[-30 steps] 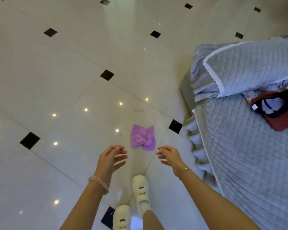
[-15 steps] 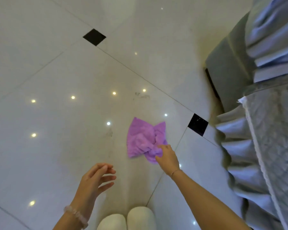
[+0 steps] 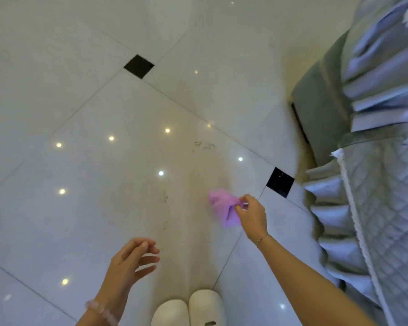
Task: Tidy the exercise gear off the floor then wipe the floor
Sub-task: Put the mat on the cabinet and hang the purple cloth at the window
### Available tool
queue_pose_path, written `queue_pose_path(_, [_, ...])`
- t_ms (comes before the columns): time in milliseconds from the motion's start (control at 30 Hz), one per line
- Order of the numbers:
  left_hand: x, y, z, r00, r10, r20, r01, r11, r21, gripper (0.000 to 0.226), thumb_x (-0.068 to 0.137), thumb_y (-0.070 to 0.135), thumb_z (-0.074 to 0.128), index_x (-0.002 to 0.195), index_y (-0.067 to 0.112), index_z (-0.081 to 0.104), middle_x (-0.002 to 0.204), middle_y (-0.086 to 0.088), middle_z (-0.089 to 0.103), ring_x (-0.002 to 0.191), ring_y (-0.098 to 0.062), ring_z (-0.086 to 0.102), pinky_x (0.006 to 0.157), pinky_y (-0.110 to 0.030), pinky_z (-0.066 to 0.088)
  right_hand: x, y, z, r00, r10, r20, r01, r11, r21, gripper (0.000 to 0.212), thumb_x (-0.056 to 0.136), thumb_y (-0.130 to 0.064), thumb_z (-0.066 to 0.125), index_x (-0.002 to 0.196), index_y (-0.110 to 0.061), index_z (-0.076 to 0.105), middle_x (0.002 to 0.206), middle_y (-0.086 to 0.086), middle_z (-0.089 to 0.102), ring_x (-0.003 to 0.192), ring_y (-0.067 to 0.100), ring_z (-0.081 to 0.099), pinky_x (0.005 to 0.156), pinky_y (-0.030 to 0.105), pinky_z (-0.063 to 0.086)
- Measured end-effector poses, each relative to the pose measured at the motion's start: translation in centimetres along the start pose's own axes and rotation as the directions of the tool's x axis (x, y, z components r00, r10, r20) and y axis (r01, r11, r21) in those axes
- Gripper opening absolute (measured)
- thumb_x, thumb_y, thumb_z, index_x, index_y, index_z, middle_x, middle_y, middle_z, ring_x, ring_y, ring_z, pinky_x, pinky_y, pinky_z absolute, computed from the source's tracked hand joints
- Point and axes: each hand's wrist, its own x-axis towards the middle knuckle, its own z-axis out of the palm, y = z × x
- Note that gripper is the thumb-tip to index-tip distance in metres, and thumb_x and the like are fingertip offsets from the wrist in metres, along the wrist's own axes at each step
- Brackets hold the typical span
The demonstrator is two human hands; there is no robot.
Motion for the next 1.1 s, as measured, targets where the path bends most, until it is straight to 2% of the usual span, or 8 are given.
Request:
queue_pose_path(133, [-8.7,7.7,2.2,0.997,0.030,0.070,-0.031,0.999,0.014,0.019,0.095,0.009,0.046,0.089,0.000,0.061,0.080,-0.015,0.065,0.076,-0.029,0.062,0.079,-0.041,0.050,-5.5,-7.3,-9.6,1.000,-0.009,-0.004,0.010,0.981,0.194,0.009,0.084,-0.004,0.059,0.083,-0.013,0.060,0.086,0.004,0.064,0.083,0.018,0.059,0.065,0.023,0.045])
queue_pose_path(267, [-18.4,15.8,4.6,0.984,0.107,0.140,-0.111,0.994,0.018,0.017,0.095,0.008,0.046,0.090,-0.001,0.060,0.080,-0.015,0.064,0.076,-0.028,0.062,0.075,-0.037,0.051,-12.0,-14.3,-19.5,0.997,-0.073,-0.033,0.079,0.964,0.254,0.019,0.083,-0.002,0.060,0.076,-0.020,0.059,0.080,0.001,0.064,0.076,0.011,0.060,0.065,0.019,0.045])
queue_pose_path(367, [-24.8,21.2,6.5,0.964,0.185,0.189,-0.191,0.981,0.014,0.017,0.095,0.008,0.046,0.088,0.001,0.060,0.080,-0.014,0.064,0.077,-0.027,0.062,0.074,-0.037,0.052,-16.6,-18.7,-26.3,0.989,-0.101,-0.109,0.132,0.936,0.326,0.018,0.084,-0.001,0.062,0.078,-0.018,0.060,0.076,0.000,0.063,0.070,0.006,0.057,0.062,0.012,0.044])
queue_pose_path(533, [-32.6,27.4,9.4,0.932,0.272,0.239,-0.276,0.961,-0.018,0.017,0.095,0.008,0.045,0.085,0.007,0.059,0.081,-0.011,0.062,0.077,-0.026,0.061,0.076,-0.038,0.050,-22.8,-22.9,-34.4,0.970,-0.142,-0.196,0.215,0.876,0.431,0.020,0.083,-0.003,0.065,0.077,-0.021,0.061,0.073,-0.003,0.062,0.071,0.014,0.055,0.069,0.032,0.048])
queue_pose_path(667, [-37.3,29.9,11.2,0.907,0.323,0.272,-0.327,0.944,-0.030,0.018,0.095,0.008,0.045,0.084,0.010,0.059,0.080,-0.008,0.063,0.076,-0.022,0.062,0.075,-0.036,0.051,-26.5,-24.5,-38.6,0.964,-0.139,-0.226,0.232,0.855,0.463,0.011,0.083,-0.004,0.065,0.084,-0.014,0.062,0.077,-0.001,0.062,0.074,0.014,0.056,0.070,0.027,0.047])
queue_pose_path(867, [-41.7,31.6,13.7,0.846,0.361,0.392,-0.368,0.928,-0.060,0.018,0.094,0.008,0.046,0.082,0.012,0.059,0.067,0.000,0.067,0.069,-0.018,0.062,0.072,-0.032,0.049,-31.5,-25.8,-43.3,0.946,-0.143,-0.291,0.270,0.845,0.462,0.016,0.083,-0.004,0.063,0.079,-0.020,0.062,0.078,0.000,0.063,0.073,0.013,0.055,0.073,0.033,0.047])
queue_pose_path(1033, [-44.4,32.5,14.8,0.757,0.347,0.553,-0.400,0.916,-0.027,0.017,0.093,0.008,0.047,0.082,0.013,0.059,0.067,0.002,0.068,0.064,-0.013,0.064,0.069,-0.028,0.049,-35.9,-26.0,-44.9,0.916,-0.058,-0.397,0.264,0.833,0.487,0.010,0.082,-0.006,0.064,0.084,-0.015,0.067,0.078,0.003,0.065,0.071,0.011,0.055,0.069,0.029,0.046])
queue_pose_path(1100, [-45.2,33.0,14.7,0.710,0.336,0.620,-0.417,0.909,-0.016,0.018,0.092,0.007,0.047,0.082,0.013,0.060,0.070,0.000,0.068,0.065,-0.013,0.065,0.070,-0.028,0.049,-37.9,-26.0,-45.0,0.886,-0.014,-0.463,0.271,0.827,0.493,0.014,0.081,-0.006,0.065,0.082,-0.020,0.067,0.076,0.000,0.065,0.069,0.009,0.056,0.067,0.025,0.046])
